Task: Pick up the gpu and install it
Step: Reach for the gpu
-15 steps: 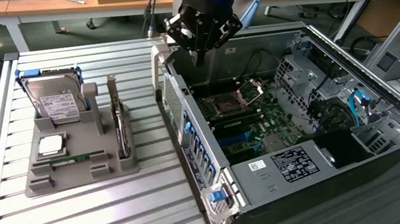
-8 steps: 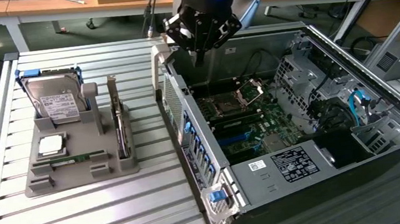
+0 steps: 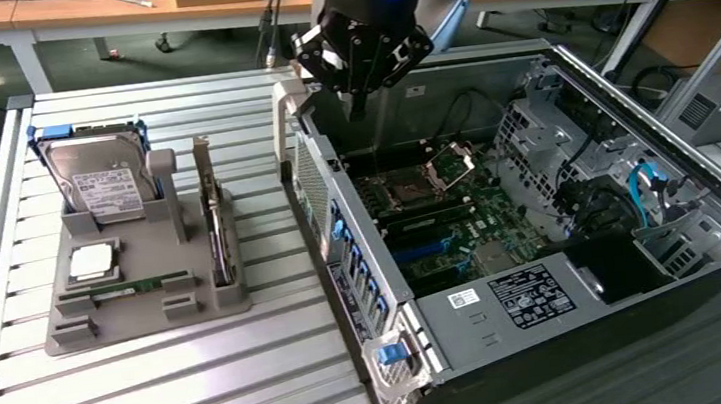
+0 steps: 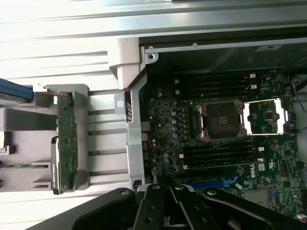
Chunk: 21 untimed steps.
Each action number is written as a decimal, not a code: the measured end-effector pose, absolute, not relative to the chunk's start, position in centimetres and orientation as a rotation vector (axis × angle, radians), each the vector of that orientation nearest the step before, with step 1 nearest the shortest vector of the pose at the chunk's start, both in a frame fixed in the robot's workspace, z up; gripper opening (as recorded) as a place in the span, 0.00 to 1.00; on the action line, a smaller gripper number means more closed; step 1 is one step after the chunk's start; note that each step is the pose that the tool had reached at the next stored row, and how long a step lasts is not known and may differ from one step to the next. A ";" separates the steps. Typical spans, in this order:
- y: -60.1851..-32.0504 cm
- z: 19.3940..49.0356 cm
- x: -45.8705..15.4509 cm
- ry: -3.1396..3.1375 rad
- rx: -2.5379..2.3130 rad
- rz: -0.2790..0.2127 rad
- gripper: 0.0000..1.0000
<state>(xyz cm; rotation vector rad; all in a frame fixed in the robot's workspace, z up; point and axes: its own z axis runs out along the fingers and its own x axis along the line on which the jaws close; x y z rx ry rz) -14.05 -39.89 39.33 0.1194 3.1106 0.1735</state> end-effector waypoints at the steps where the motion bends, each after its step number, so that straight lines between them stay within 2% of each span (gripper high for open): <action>1: -39.9 39.3 -14.1 3.111 0.119 0.174 0.11; 21: -39.9 39.3 -14.8 3.111 0.119 0.173 0.11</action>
